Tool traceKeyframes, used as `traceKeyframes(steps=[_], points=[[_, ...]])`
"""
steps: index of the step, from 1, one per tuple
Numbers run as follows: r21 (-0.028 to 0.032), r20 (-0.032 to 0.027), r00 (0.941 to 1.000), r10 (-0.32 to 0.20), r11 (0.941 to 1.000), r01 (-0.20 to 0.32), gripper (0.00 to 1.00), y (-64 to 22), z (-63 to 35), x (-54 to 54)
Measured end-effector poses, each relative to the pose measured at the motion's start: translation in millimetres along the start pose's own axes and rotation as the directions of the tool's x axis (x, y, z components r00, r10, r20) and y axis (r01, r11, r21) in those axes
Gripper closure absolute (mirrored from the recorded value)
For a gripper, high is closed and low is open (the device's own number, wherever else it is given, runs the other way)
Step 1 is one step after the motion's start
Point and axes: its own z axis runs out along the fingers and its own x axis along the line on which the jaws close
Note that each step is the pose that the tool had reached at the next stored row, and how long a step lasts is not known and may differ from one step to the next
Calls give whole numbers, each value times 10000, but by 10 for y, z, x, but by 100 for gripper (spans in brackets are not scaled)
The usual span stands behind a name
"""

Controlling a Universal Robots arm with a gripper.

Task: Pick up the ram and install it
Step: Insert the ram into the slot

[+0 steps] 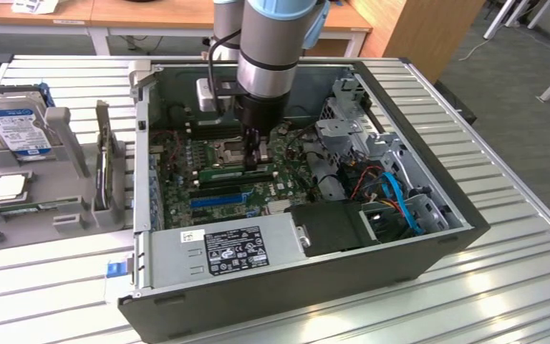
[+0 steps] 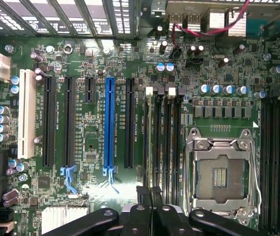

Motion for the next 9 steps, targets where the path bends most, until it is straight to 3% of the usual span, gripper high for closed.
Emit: traceKeyframes(steps=[9], points=[[2, 2, 10000, 1, 10000, -1, 89, -23, 0, -1]])
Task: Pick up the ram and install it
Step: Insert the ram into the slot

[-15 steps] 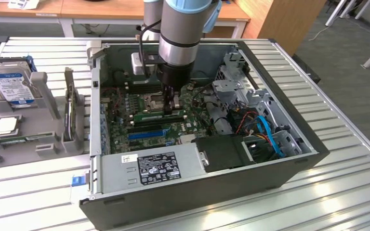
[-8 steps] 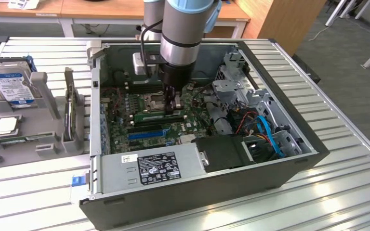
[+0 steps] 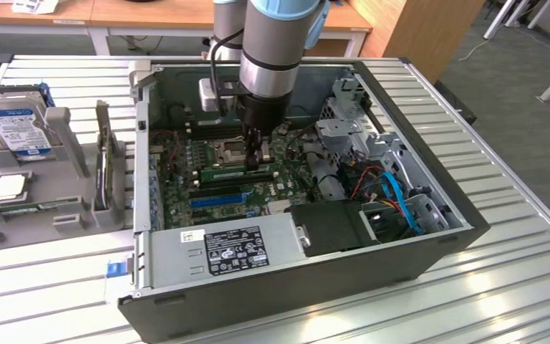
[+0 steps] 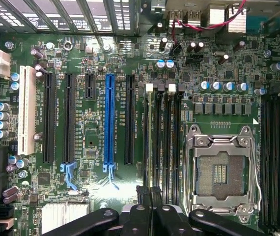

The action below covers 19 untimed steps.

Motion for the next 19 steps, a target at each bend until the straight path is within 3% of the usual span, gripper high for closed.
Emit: traceKeyframes(steps=[19], points=[[2, 7, 10000, 81, 10000, -81, 89, 15, 4, 2]])
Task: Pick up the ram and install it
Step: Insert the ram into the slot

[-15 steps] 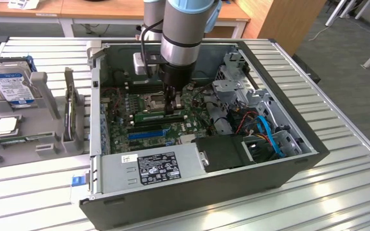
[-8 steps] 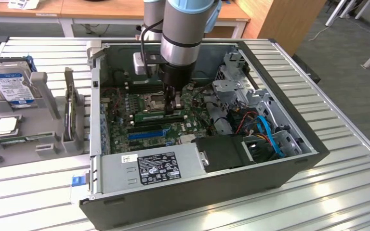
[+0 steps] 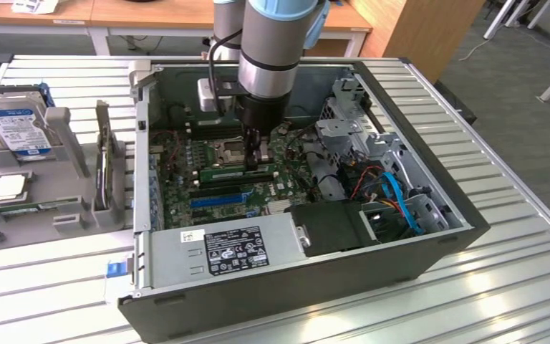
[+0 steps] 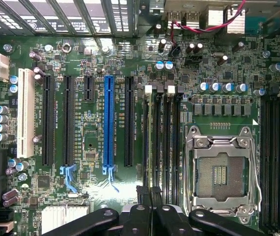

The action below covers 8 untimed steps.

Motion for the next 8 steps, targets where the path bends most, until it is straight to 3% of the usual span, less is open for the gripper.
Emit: traceKeyframes(steps=[8], points=[[1, 2, 10000, -2, 10000, 2, 89, 13, 2, 0]])
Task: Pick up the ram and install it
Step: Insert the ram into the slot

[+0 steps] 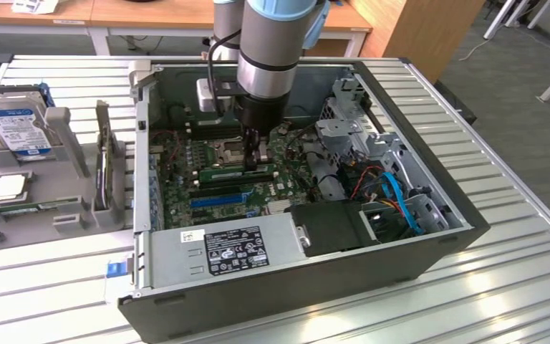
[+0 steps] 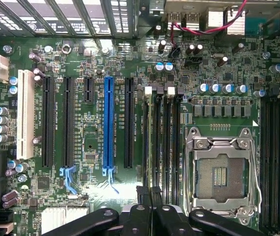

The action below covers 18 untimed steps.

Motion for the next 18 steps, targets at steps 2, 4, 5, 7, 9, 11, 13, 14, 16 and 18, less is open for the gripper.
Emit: traceKeyframes(steps=[2, 4, 5, 7, 9, 11, 13, 14, 16, 18], points=[[0, -1, 10000, 0, 10000, 0, 89, 0, 0, 0], [-1, -3, 10000, 1, 10000, -1, 89, 1, 2, 1], [-1, -3, 10000, 1, 10000, -1, 89, 1, 2, 1], [0, -1, 10000, 2, 10000, -2, 89, -2, 4, 0], [0, -1, 10000, 2, 10000, -2, 89, -2, 4, 0], [0, -1, 10000, 1, 10000, -1, 89, -4, 4, 0], [1, 1, 10000, 10, 10000, -10, 89, -7, 5, 1], [1, 1, 10000, 14, 10000, -14, 89, -7, 5, 1], [1, 0, 10000, 16, 10000, -16, 89, -7, 5, 1], [1, 0, 10000, 26, 10000, -26, 89, -7, 4, 1]])
